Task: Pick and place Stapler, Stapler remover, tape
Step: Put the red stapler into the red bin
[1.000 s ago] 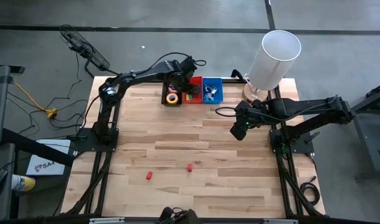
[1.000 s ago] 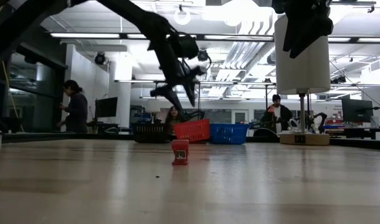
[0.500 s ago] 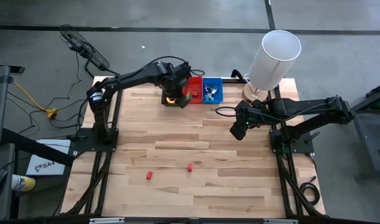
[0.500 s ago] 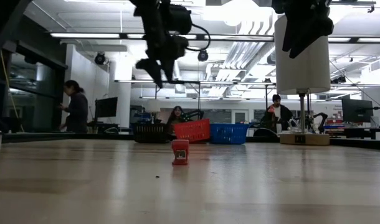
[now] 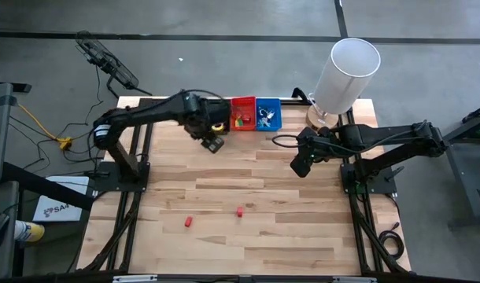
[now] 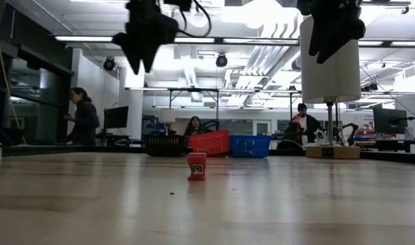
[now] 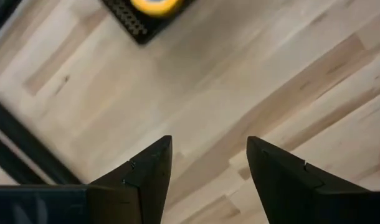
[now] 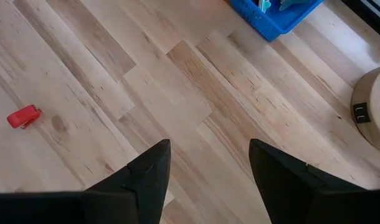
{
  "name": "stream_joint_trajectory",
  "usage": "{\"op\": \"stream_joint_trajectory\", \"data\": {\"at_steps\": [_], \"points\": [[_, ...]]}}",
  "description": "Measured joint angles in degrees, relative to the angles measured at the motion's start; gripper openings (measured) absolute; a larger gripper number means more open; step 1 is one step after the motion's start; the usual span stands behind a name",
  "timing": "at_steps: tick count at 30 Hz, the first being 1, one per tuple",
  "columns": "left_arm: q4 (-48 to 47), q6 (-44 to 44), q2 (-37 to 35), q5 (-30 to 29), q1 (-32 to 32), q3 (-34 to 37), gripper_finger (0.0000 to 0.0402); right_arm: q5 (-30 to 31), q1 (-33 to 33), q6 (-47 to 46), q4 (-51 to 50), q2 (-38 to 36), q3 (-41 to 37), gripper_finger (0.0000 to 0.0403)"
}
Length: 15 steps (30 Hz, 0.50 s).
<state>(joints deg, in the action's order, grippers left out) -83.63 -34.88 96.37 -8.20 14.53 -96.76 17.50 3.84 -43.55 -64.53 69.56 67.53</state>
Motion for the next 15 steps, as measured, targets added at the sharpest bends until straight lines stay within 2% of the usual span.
{"op": "stream_joint_trajectory", "data": {"at_steps": [6,15], "points": [[0.81,-11.07,-6.87,-0.79,-6.32,9.75,0.0201,0.32,0.0,0.07,0.02,0.0,0.0,0.0208],[3.07,-24.22,-11.77,4.33,-15.59,20.6,0.0201,0.33,0.02,0.52,0.22,0.0,0.0,0.0208]]}}
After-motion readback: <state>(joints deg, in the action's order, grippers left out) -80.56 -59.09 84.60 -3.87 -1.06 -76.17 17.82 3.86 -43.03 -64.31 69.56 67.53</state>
